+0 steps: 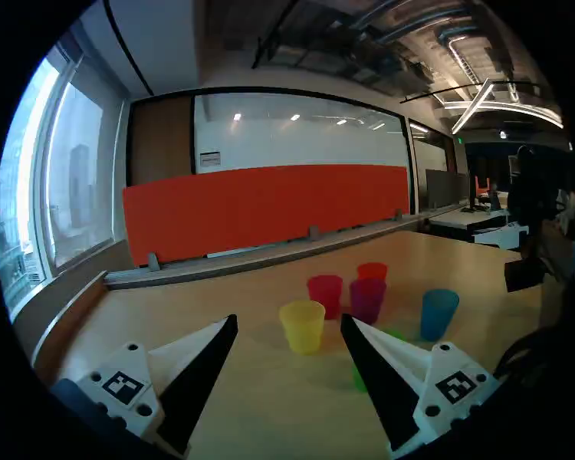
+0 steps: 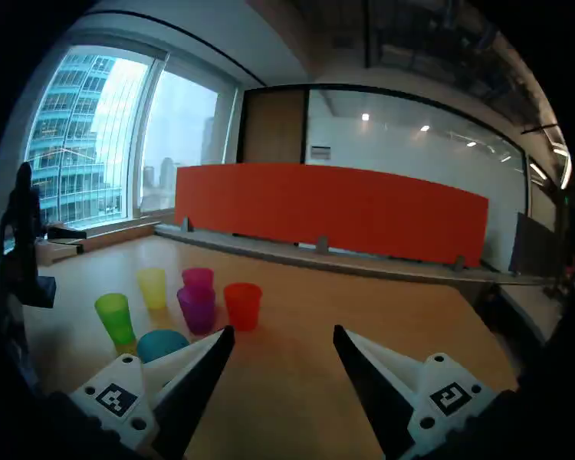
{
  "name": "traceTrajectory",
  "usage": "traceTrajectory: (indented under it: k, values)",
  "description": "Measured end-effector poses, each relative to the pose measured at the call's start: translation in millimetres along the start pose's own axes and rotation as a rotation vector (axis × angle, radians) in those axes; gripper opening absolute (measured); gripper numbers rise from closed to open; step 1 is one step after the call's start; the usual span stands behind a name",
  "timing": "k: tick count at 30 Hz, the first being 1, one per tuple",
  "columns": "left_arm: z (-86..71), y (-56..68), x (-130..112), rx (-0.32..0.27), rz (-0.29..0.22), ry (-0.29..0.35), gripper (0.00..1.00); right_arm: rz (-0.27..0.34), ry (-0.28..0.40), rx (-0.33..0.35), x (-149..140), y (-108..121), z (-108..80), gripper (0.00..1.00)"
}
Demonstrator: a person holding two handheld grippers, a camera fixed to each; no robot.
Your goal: Pour water
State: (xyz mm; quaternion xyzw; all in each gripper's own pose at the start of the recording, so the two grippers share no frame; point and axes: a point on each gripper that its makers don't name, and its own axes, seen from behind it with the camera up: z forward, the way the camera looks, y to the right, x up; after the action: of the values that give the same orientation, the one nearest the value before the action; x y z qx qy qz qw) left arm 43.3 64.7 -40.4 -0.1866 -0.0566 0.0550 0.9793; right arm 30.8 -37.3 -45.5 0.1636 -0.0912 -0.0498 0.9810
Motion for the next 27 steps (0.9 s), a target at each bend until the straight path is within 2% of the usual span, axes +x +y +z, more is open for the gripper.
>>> traceTrajectory:
  k: [11,17,23,27]
  values:
    - [-13.3,-30.8,33.5,0.159,-0.029,0.144,1.00,0.052,0.153,-0.181,31.3,33.0,-7.5,1.00]
    - [-22.8,-45.3,54.4,0.240,-0.009,0.201,1.00,0.078,0.205,-0.263,42.7,45.6,-12.6,1.00]
    - [-18.1,-43.5,60.8,0.257,-0.022,0.207,1.00,0.065,0.240,-0.307,53.6,48.7,-15.4,1.00]
    - [-16.0,-43.6,62.3,0.271,-0.020,0.215,1.00,0.077,0.259,-0.324,58.7,51.5,-16.3,1.00]
